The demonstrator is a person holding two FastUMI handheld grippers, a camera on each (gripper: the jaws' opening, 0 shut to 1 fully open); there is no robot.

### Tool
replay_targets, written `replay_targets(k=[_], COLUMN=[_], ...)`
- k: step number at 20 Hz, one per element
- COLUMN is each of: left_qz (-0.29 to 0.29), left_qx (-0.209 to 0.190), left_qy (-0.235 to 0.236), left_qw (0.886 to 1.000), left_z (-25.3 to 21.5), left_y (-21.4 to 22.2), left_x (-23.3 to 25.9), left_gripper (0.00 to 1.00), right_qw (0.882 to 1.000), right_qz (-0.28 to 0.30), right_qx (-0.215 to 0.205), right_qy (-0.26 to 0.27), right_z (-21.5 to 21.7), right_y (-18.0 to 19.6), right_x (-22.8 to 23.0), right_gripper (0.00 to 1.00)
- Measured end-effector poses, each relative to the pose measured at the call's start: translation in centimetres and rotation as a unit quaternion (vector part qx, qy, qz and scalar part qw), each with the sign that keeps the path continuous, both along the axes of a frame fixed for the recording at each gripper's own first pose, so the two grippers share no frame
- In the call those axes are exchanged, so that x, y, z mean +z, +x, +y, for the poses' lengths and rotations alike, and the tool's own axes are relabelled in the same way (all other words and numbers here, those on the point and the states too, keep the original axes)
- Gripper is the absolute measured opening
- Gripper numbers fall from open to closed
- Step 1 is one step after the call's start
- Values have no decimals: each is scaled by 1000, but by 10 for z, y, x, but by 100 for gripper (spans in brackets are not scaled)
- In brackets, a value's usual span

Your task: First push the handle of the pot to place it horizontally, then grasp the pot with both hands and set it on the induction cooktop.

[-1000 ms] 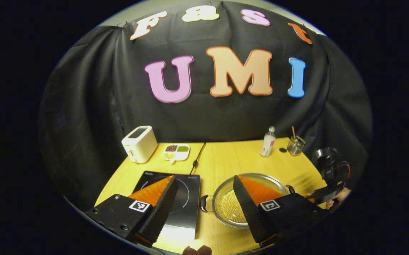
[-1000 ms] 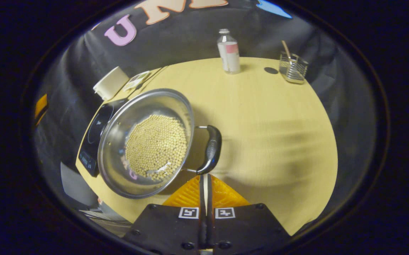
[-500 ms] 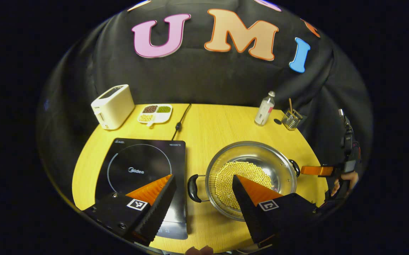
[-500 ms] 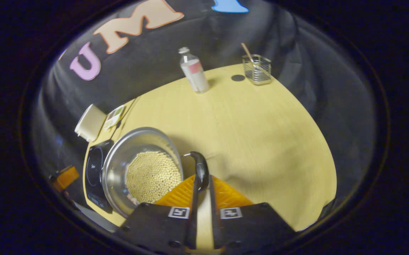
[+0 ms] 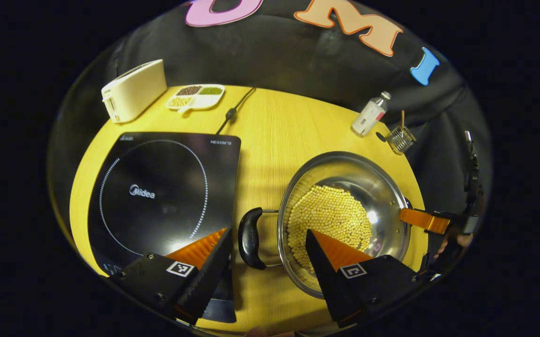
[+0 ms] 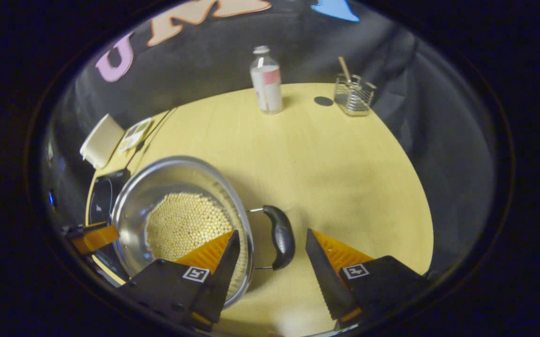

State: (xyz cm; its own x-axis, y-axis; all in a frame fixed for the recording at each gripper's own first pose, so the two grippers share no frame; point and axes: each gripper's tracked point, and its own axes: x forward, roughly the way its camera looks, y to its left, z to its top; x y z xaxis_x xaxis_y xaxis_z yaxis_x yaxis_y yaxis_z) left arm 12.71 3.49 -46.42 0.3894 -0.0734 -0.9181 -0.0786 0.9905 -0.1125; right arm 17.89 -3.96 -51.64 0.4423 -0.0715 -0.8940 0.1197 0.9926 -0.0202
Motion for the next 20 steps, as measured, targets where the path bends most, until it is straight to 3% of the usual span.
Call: replay_targets(k=[3, 7, 8, 10, 11, 12, 15, 19, 20], left_qz=[1, -2, -1, 13, 17, 22, 21, 19, 15], left_qx=[-8, -24, -22, -14, -14, -15, -18, -30, -35], left_qy=[-11, 12, 19, 29, 37, 42, 61, 62, 58], left_qw=[1000, 1000, 1000, 999, 999, 999, 998, 997, 998], left_z=[-7, -3, -1, 2, 3, 3, 3, 1, 1], left_y=[3, 7, 9, 9, 9, 8, 10, 12, 13], left_x=[-10, -17, -19, -27, -28, -31, -35, -37, -37], left_gripper=[92, 84, 87, 77, 58, 65, 67, 65, 64], right_qw=[1000, 999, 999, 999, 999, 999, 1000, 1000, 1000], right_qz=[20, 32, 33, 31, 31, 32, 27, 22, 24], right_qx=[5, 2, 2, 1, 0, 0, -7, 6, 4], right_qy=[-6, -12, -11, -7, -7, -5, 0, 4, 7], right_z=[3, -2, -2, -2, -2, -1, 1, 0, 1], right_y=[0, 1, 0, 2, 1, 1, 1, 1, 1], right_x=[-14, -22, -20, -19, -19, -19, -21, -23, -22], right_gripper=[76, 67, 64, 62, 66, 62, 58, 53, 58])
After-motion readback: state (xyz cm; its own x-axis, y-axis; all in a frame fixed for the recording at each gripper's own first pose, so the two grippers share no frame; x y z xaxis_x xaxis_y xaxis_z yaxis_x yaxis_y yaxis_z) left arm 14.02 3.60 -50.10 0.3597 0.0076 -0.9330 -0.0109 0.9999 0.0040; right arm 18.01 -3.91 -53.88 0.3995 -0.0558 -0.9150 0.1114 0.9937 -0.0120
